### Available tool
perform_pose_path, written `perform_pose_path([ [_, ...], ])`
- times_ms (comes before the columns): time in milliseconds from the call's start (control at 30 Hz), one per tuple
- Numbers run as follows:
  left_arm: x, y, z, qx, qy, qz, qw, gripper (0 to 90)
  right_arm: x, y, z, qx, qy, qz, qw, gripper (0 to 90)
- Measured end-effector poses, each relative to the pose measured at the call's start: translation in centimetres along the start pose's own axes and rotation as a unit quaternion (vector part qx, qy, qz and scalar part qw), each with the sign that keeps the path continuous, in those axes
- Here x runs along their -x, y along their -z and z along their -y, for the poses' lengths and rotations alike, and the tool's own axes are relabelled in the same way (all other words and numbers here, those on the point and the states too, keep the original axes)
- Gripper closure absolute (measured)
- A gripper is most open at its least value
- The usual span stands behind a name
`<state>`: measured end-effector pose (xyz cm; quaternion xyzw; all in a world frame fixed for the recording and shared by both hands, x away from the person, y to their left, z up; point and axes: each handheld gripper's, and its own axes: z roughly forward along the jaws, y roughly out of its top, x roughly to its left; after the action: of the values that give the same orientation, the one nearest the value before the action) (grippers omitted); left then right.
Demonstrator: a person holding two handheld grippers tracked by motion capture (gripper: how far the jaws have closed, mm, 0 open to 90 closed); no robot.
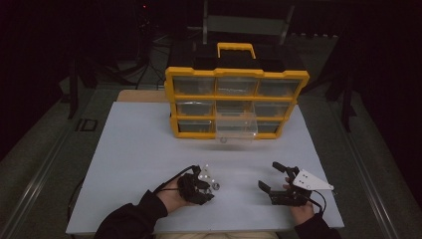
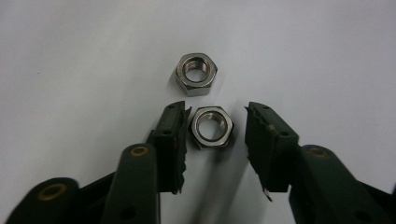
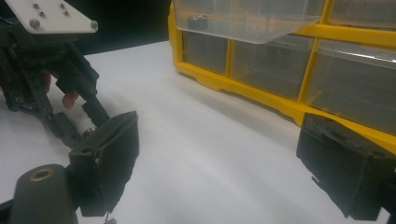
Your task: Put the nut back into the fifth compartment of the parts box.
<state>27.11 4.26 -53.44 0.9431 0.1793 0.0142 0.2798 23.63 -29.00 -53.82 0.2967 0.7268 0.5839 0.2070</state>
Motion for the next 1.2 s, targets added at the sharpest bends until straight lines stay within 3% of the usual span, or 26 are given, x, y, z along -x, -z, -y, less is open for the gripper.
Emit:
perform_pose_path([
  [400, -0.2, 0.0, -0.2, -0.008, 0.000, -0.005, 1.0000, 68.9, 0.0, 0.0, 0.0, -0.001, 0.000, 0.000, 1.0000, 13.1],
  [700, -0.2, 0.3, -0.3, -0.010, 0.002, -0.007, 0.9999, 69.1, 0.0, 0.0, 0.0, -0.001, 0.000, 0.000, 1.0000, 13.1],
  [1200, -1.0, 4.4, -1.9, 0.026, 0.009, -0.026, 0.9993, 69.2, 0.0, -0.1, 0.0, -0.001, 0.000, 0.000, 1.0000, 13.1],
])
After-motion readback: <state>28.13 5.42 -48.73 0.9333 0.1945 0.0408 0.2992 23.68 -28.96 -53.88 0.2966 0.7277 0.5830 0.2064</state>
